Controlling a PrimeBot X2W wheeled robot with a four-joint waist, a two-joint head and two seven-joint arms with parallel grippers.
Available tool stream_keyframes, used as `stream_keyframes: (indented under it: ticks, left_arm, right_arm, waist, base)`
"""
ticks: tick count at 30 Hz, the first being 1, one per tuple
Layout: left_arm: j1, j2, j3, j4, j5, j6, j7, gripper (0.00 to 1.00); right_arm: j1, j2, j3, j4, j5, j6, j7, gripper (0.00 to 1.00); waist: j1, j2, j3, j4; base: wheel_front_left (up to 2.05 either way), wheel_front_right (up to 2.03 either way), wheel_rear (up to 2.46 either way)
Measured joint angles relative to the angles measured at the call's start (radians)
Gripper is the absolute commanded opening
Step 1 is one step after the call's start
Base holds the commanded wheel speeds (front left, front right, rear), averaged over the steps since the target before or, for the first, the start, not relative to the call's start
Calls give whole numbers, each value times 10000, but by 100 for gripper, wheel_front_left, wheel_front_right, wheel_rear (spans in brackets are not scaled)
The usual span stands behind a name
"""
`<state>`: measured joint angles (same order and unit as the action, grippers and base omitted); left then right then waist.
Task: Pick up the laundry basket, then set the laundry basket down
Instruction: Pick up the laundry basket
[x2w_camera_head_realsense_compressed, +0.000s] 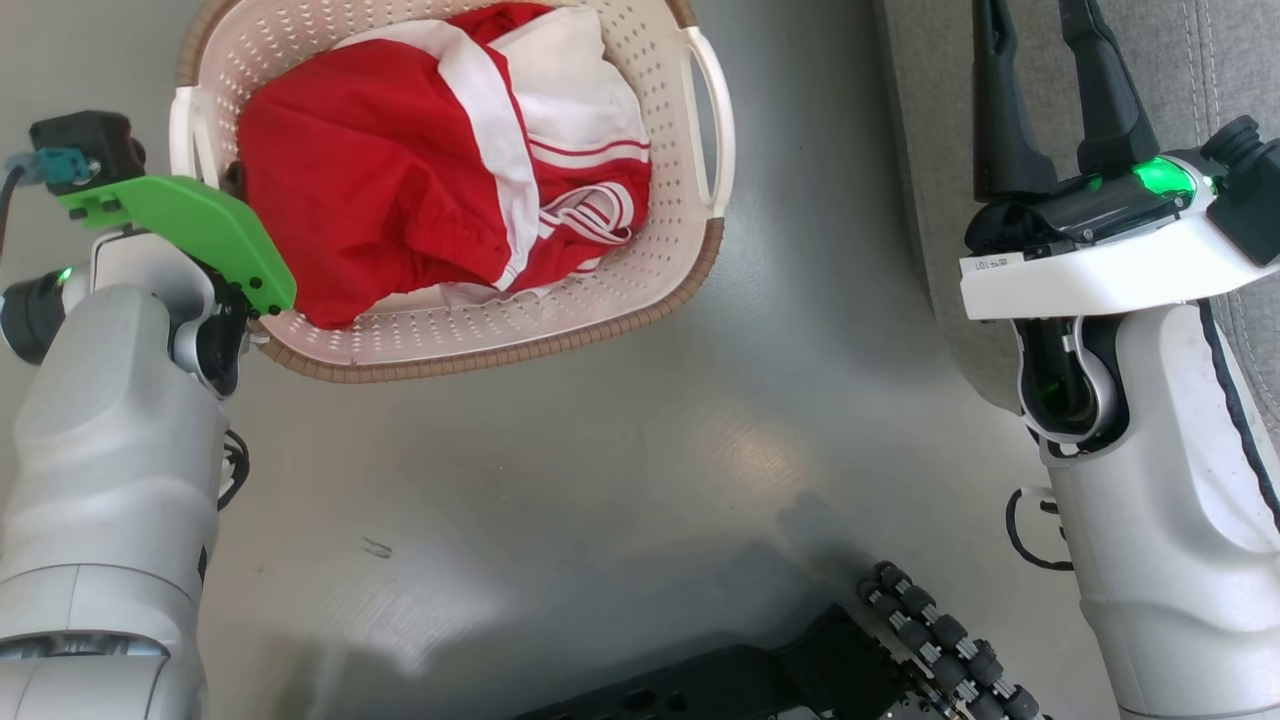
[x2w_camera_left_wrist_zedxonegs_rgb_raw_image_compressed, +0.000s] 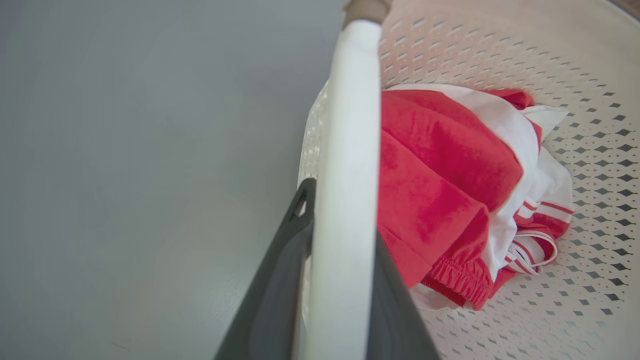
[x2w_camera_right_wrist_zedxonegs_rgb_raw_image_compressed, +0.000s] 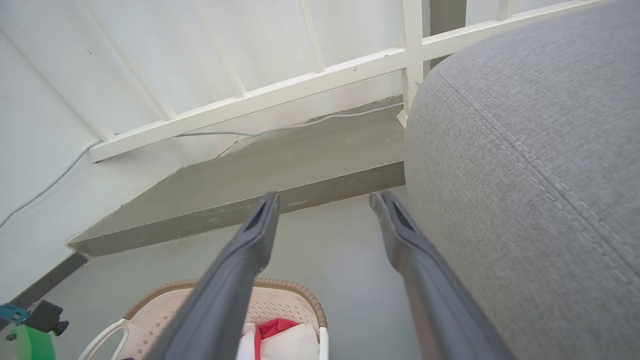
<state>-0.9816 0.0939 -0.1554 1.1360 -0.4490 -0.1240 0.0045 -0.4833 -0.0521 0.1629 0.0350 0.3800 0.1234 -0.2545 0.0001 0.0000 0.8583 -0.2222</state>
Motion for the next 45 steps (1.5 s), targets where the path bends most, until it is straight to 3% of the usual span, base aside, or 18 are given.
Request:
stream_keyframes:
  ticks: [20, 45]
  left_arm:
    - [620, -453, 477, 334, -949, 8, -1141, 0]
    - [909, -520, -86, 422, -1241, 10, -1730, 0]
  right_arm:
    - [6, -2, 40, 19, -6, 0, 0, 100]
    - [11, -4, 61, 29, -36, 0, 0, 100]
  waist:
    - [-1, 0, -200, 155]
    - [-1, 0, -53, 176]
  base:
    - [0, 0, 0]
    - [0, 0, 0]
